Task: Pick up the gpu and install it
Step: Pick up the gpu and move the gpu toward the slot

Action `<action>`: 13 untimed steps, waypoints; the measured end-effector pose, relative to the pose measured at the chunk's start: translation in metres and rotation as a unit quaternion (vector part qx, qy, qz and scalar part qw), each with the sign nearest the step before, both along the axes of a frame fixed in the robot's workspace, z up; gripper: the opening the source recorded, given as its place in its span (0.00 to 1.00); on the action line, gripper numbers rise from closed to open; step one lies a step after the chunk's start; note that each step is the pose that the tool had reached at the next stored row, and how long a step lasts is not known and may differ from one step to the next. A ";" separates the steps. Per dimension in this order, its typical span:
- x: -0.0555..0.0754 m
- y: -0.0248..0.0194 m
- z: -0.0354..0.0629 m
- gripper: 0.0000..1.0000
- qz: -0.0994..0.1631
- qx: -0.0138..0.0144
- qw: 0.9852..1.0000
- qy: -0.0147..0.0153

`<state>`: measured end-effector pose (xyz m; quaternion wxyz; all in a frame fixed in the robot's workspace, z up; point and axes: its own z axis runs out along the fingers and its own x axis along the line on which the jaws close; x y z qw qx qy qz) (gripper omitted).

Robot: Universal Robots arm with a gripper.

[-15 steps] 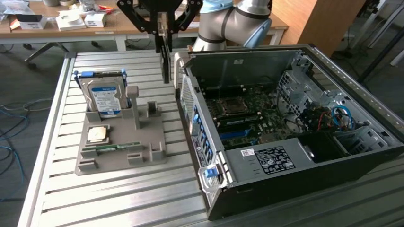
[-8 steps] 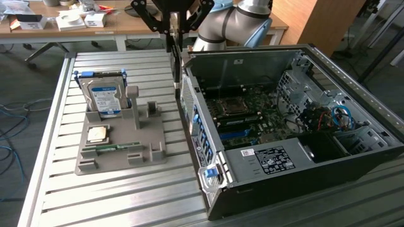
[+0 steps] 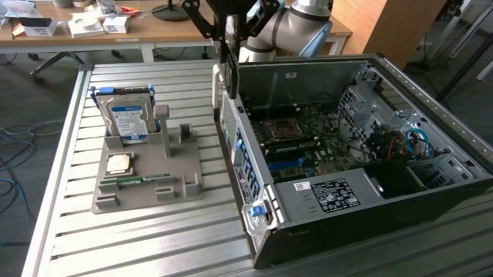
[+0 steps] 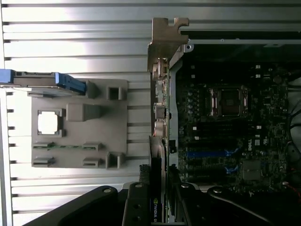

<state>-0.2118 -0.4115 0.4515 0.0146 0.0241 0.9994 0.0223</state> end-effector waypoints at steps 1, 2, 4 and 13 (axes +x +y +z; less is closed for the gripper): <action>0.004 0.0000 0.0000 0.26 0.000 0.000 1.000 0.000; 0.008 0.0001 0.0000 0.26 0.000 0.000 1.000 0.000; 0.016 0.0000 0.0001 0.26 0.000 0.000 1.000 0.000; 0.056 0.0000 0.0000 0.26 0.000 0.000 1.000 0.000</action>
